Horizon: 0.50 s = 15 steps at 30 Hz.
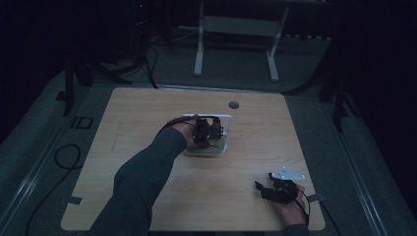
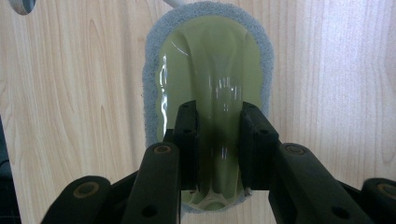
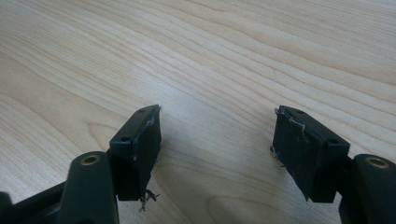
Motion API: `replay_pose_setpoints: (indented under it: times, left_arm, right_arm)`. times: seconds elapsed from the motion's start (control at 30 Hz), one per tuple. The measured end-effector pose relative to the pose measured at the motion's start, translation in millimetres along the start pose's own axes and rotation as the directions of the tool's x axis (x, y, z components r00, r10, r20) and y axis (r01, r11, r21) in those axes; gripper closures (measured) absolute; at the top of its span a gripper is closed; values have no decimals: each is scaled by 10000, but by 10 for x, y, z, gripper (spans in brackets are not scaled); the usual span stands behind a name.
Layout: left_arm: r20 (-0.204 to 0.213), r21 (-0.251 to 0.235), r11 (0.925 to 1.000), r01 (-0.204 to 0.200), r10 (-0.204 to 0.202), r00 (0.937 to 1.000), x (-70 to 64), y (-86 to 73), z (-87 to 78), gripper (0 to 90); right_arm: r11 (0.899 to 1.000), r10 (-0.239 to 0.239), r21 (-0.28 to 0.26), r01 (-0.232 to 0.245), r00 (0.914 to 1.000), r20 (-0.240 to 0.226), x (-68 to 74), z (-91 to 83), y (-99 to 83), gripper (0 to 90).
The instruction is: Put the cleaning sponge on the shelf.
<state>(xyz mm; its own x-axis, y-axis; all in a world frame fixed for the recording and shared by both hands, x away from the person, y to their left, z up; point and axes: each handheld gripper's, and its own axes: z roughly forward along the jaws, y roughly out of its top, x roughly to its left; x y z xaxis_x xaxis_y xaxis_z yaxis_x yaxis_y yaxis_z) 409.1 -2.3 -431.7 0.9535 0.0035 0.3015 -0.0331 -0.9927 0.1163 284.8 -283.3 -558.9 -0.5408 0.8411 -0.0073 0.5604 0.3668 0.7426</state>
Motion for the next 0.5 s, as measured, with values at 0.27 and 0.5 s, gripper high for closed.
replay_pose_setpoints:
  times: [0.27, 0.5]
  left_arm:
    - [-60, 9, 10000, 6, -6, 10000, 11, 36, 63, 717]
    - [-252, 134, 9999, -84, 87, 9996, 6, 39, 118, 717]
  right_arm:
    - [10000, -3, -1, 3, 10000, 0, 0, 0, 0, 318]
    - [10000, -7, -2, 7, 10000, 3, 0, 0, 0, 317]
